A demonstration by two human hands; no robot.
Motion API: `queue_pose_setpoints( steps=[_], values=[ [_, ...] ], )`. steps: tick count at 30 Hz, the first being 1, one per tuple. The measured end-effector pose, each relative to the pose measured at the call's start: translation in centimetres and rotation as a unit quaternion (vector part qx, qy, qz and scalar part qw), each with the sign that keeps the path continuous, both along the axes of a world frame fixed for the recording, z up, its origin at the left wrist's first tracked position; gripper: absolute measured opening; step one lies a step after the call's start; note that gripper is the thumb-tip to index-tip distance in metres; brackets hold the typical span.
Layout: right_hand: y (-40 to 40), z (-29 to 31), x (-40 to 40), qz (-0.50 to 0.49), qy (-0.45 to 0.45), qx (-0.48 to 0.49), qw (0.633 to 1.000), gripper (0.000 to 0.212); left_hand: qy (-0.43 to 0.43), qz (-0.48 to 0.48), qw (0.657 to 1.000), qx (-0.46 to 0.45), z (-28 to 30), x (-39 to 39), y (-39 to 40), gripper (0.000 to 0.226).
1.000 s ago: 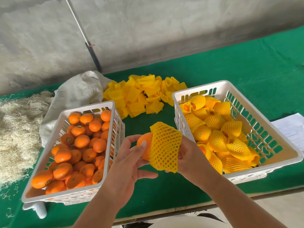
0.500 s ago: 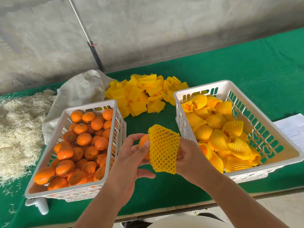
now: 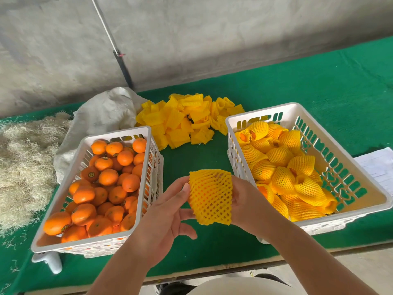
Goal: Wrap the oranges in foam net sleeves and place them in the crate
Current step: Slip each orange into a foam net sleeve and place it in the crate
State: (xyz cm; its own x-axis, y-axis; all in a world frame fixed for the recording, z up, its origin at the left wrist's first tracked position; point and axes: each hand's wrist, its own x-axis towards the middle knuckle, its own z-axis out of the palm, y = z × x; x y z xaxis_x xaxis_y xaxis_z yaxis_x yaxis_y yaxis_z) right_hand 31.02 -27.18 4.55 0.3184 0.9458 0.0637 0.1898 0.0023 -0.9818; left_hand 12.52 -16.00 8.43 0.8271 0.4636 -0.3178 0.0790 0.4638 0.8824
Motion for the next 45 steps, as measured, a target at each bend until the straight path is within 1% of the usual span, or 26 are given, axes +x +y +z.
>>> queue_pose_setpoints(
  steps=[2, 4, 7, 10, 12, 15, 17, 19, 21, 23, 26, 28, 33, 34, 35, 36, 37, 38, 39, 40, 41, 42, 43, 45],
  values=[
    [0.1, -0.4, -0.2, -0.004, -0.011, -0.011, 1.000, 0.050, 0.009, 0.000, 1.000, 0.005, 0.0, 0.1, -0.1, 0.048],
    [0.1, -0.6, -0.3, -0.010, -0.013, -0.014, 1.000, 0.050, 0.024, 0.012, 0.999, 0.020, 0.2, 0.1, -0.2, 0.044],
    [0.3, -1.2, -0.1, -0.025, -0.015, -0.018, 0.999, 0.048, 0.047, 0.016, 0.997, 0.063, 0.7, 0.3, -0.3, 0.043],
    [0.4, -1.8, 0.1, -0.029, -0.022, -0.041, 0.998, 0.052, 0.081, 0.043, 0.989, 0.114, 0.9, 0.5, -0.5, 0.035],
    [0.5, -2.2, 0.0, -0.036, -0.042, -0.057, 0.997, 0.052, 0.097, 0.071, 0.984, 0.132, 0.8, 0.7, -0.7, 0.033],
    [0.5, -2.6, 0.0, -0.061, -0.065, -0.073, 0.993, 0.046, 0.117, 0.109, 0.973, 0.167, 0.7, 1.0, -1.2, 0.032],
    [0.6, -2.7, 0.2, -0.079, -0.109, -0.093, 0.987, 0.044, 0.138, 0.127, 0.963, 0.191, 0.6, 1.0, -1.4, 0.029],
    [0.8, -2.8, 0.2, -0.088, -0.137, -0.102, 0.981, 0.042, 0.158, 0.142, 0.954, 0.213, 0.4, 1.0, -1.4, 0.019],
    [0.8, -2.8, 0.1, -0.090, -0.143, -0.106, 0.980, 0.042, 0.172, 0.146, 0.949, 0.220, 0.2, 1.1, -1.2, 0.002],
    [0.8, -2.7, 0.0, -0.085, -0.144, -0.106, 0.980, 0.042, 0.188, 0.148, 0.946, 0.220, 0.1, 1.0, -1.1, 0.016],
    [0.6, -1.9, -0.1, -0.058, -0.088, -0.052, 0.993, 0.042, 0.181, 0.161, 0.952, 0.187, 0.5, 0.9, -0.9, 0.027],
    [0.5, -1.3, -0.2, -0.047, -0.059, -0.028, 0.997, 0.044, 0.173, 0.164, 0.954, 0.181, 0.7, 0.7, -0.8, 0.025],
    [0.2, -0.9, -0.1, -0.042, -0.029, -0.020, 0.999, 0.044, 0.201, 0.160, 0.944, 0.206, 1.2, 0.8, -1.0, 0.012],
    [0.2, -0.8, -0.1, -0.042, -0.019, -0.017, 0.999, 0.044, 0.193, 0.161, 0.942, 0.221, 1.2, 0.7, -0.9, 0.010],
    [0.2, -0.7, -0.1, -0.043, -0.012, -0.014, 0.999, 0.044, 0.176, 0.154, 0.940, 0.247, 1.3, 0.5, -0.9, 0.017],
    [0.1, -0.6, 0.0, -0.043, -0.007, -0.012, 0.999, 0.043, 0.158, 0.129, 0.932, 0.299, 1.3, 0.1, -0.8, 0.035],
    [0.1, -0.5, 0.1, -0.043, -0.002, -0.012, 0.999, 0.042, 0.154, 0.083, 0.908, 0.380, 1.5, -0.4, -0.7, 0.060],
    [0.0, -0.5, 0.2, -0.043, 0.002, -0.013, 0.999, 0.042, 0.161, 0.024, 0.864, 0.476, 1.6, -0.6, -0.7, 0.083],
    [0.0, -0.5, 0.2, -0.044, 0.004, -0.016, 0.999, 0.041, 0.170, -0.033, 0.805, 0.568, 1.6, -0.6, -0.7, 0.098],
    [0.1, -0.5, 0.2, -0.046, 0.003, -0.021, 0.999, 0.040, 0.184, -0.075, 0.740, 0.642, 1.5, -0.3, -0.9, 0.106],
    [0.1, -0.6, 0.2, -0.046, 0.000, -0.027, 0.999, 0.038, 0.199, -0.096, 0.689, 0.690, 1.2, 0.2, -1.0, 0.109],
    [0.2, -0.6, 0.1, -0.042, 0.002, -0.030, 0.999, 0.036, 0.210, -0.100, 0.655, 0.719, 0.9, 0.7, -1.3, 0.107],
    [0.3, -0.7, 0.0, -0.037, 0.007, -0.031, 0.999, 0.033, 0.216, -0.090, 0.636, 0.735, 0.4, 1.2, -1.4, 0.104],
    [0.3, -0.7, -0.3, -0.030, 0.015, -0.033, 0.999, 0.030, 0.213, -0.054, 0.635, 0.741, -0.4, 1.8, -1.6, 0.099]
  ],
)
